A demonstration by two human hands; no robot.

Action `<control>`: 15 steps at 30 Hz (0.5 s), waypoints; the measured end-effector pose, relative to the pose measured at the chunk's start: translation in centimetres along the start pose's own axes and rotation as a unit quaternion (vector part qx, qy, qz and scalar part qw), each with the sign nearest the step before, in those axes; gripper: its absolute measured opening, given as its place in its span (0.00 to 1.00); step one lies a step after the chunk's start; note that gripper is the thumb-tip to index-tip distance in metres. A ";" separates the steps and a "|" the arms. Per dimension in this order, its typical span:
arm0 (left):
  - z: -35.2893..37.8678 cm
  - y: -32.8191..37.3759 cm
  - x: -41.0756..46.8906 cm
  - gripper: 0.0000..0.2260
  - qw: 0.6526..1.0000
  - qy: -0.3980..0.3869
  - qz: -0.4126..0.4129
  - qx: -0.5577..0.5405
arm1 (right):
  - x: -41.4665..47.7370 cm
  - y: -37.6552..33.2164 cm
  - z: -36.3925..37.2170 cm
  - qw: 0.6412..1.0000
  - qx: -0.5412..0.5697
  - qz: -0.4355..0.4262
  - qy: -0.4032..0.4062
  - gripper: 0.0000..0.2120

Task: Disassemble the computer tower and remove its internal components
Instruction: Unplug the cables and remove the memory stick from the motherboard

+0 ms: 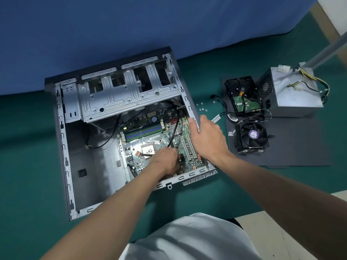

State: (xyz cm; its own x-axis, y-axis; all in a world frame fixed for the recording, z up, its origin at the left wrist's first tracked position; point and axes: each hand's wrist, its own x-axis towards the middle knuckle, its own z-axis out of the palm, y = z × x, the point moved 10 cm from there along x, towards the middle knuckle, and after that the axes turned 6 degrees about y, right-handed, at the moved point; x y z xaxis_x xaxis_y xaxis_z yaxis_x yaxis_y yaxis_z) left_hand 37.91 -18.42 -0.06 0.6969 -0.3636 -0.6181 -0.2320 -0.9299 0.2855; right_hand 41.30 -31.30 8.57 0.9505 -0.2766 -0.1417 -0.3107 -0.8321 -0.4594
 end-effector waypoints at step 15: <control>-10.5 -0.7 0.2 0.11 0.972 0.216 0.038 -0.085 | 3.0 -0.3 0.9 0.993 0.076 0.051 -0.073 0.29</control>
State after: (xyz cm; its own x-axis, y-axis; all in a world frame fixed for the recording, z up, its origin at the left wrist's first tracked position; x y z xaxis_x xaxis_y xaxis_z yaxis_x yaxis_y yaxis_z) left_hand 45.34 -17.22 7.25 0.9102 -0.3400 -0.2365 -0.2039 -0.8650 0.4585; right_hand 44.21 -31.47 7.52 0.9086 -0.2741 -0.3150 -0.4113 -0.7176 -0.5620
